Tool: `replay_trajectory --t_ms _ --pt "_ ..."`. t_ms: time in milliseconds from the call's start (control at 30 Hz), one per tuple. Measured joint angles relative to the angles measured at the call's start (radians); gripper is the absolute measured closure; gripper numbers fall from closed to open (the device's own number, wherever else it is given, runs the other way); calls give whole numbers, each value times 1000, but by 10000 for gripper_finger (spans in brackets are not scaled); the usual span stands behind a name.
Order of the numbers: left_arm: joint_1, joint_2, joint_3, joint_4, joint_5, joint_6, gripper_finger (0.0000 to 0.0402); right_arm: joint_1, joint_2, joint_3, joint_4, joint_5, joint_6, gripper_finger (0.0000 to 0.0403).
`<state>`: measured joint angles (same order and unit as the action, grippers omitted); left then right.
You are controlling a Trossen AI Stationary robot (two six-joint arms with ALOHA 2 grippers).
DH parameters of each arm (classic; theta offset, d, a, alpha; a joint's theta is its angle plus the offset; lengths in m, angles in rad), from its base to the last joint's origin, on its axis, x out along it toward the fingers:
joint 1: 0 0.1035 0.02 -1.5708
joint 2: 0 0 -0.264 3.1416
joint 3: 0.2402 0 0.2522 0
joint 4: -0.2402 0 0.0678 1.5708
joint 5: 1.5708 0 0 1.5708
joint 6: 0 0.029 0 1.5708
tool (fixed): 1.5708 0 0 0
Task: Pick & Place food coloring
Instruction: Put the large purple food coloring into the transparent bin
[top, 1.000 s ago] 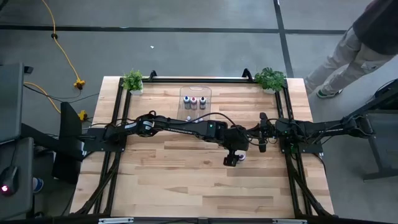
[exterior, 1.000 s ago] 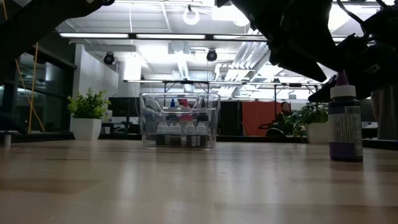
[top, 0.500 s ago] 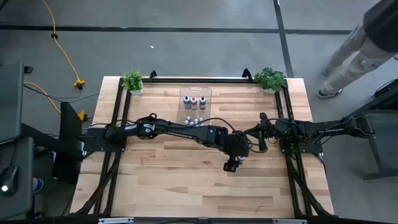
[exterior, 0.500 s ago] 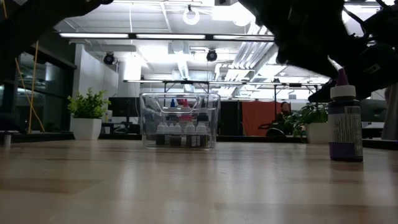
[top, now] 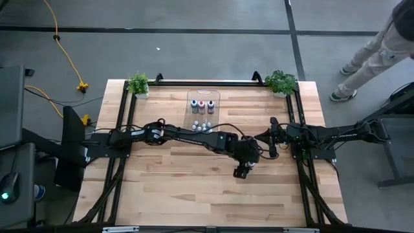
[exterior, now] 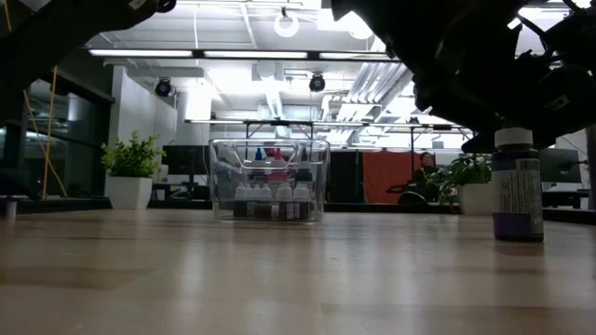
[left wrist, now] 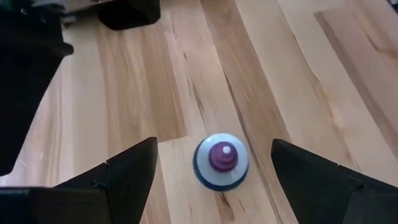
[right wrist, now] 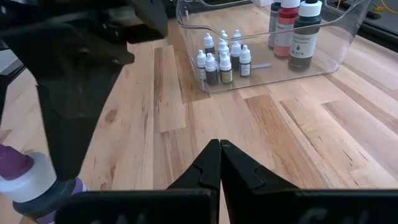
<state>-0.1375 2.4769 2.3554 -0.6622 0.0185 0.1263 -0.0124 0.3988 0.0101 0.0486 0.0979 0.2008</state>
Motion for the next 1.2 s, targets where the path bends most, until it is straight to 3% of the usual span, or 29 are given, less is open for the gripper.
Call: replay_trajectory --t_ms 1067,1200 --pt "0 14 -1 7 16 -53 92 0 0 0 0 0 0 402" --pt "0 14 -1 8 16 -53 107 0 0 0 0 0 0 402"
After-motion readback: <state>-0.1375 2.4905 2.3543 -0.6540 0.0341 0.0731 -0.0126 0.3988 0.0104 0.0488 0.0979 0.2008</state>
